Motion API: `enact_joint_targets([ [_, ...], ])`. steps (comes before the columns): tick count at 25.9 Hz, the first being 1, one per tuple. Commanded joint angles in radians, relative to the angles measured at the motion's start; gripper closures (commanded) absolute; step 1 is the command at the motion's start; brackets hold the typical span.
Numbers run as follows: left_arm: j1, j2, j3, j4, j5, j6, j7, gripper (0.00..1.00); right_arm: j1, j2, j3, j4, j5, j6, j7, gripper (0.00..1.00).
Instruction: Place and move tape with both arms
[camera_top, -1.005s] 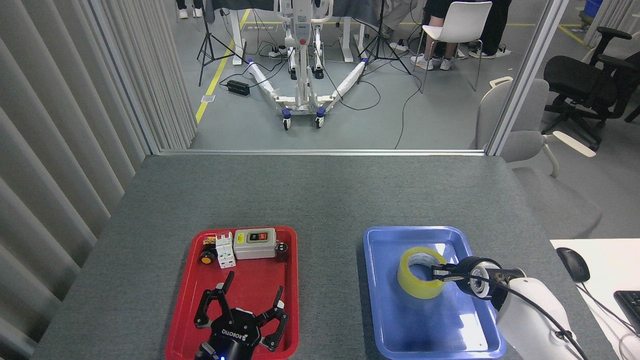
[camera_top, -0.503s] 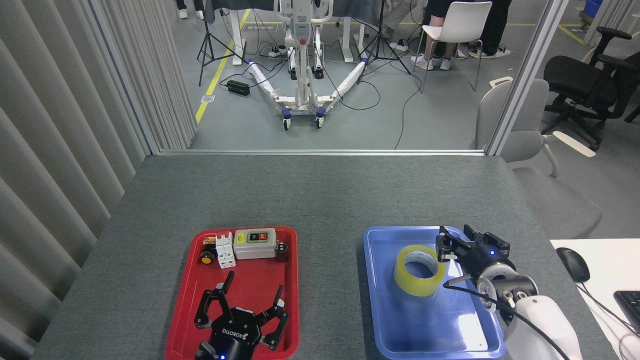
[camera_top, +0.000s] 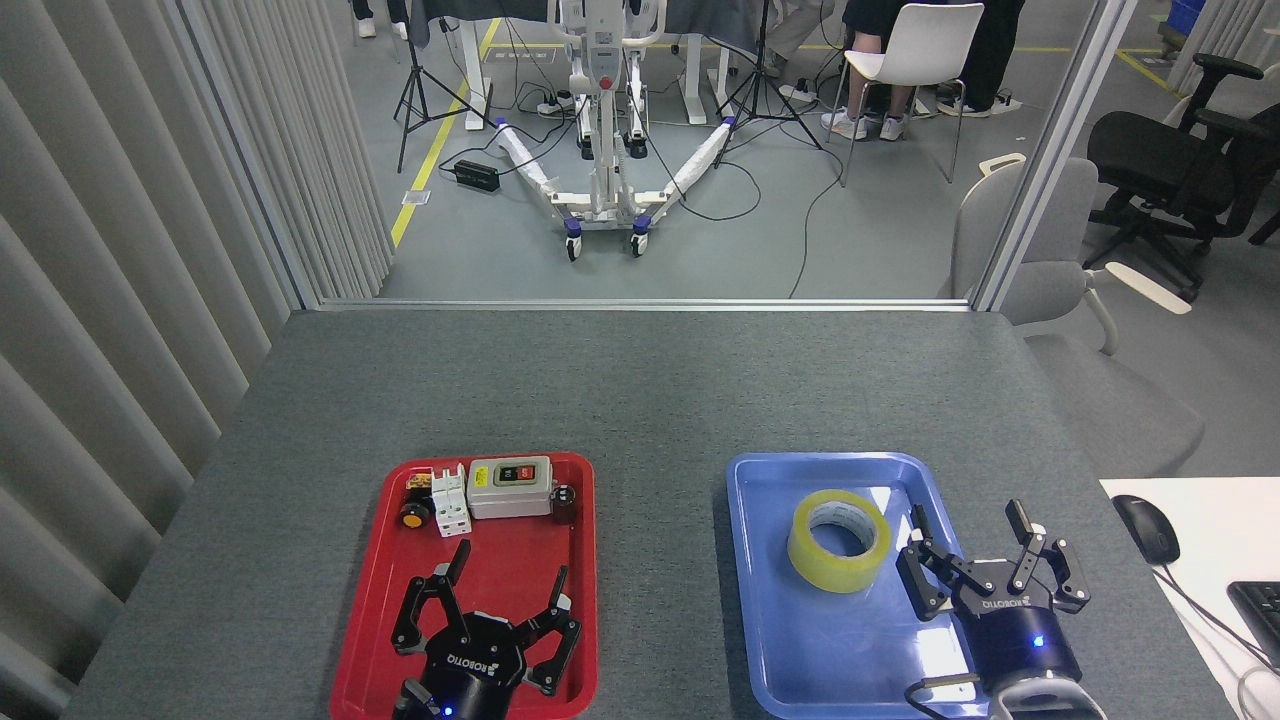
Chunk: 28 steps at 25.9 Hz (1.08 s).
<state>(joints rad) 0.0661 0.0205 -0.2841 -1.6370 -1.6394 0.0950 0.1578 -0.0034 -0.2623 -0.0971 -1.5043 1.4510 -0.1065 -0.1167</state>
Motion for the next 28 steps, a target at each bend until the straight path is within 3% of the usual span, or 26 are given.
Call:
enact_joint_targets([
  [1, -0.002, -0.001, -0.001, 0.000, 0.027, 0.002, 0.000, 0.00, 0.068, -0.005, 0.003, -0.045, 0.000, 0.001, -0.069, 0.00],
  [8, -0.003, 0.009, 0.002, 0.000, 0.070, 0.000, 0.000, 0.00, 0.100, -0.055, 0.027, -0.059, -0.049, 0.002, -0.070, 0.00],
  [20, -0.025, 0.032, 0.028, 0.000, 0.156, -0.020, 0.003, 0.00, 0.123, -0.041, 0.025, -0.051, -0.054, 0.022, -0.070, 0.00],
  [28, -0.020, 0.041, 0.157, 0.003, 0.184, -0.172, 0.003, 0.00, 0.120, -0.037, 0.027, -0.051, -0.055, 0.021, -0.069, 0.00],
])
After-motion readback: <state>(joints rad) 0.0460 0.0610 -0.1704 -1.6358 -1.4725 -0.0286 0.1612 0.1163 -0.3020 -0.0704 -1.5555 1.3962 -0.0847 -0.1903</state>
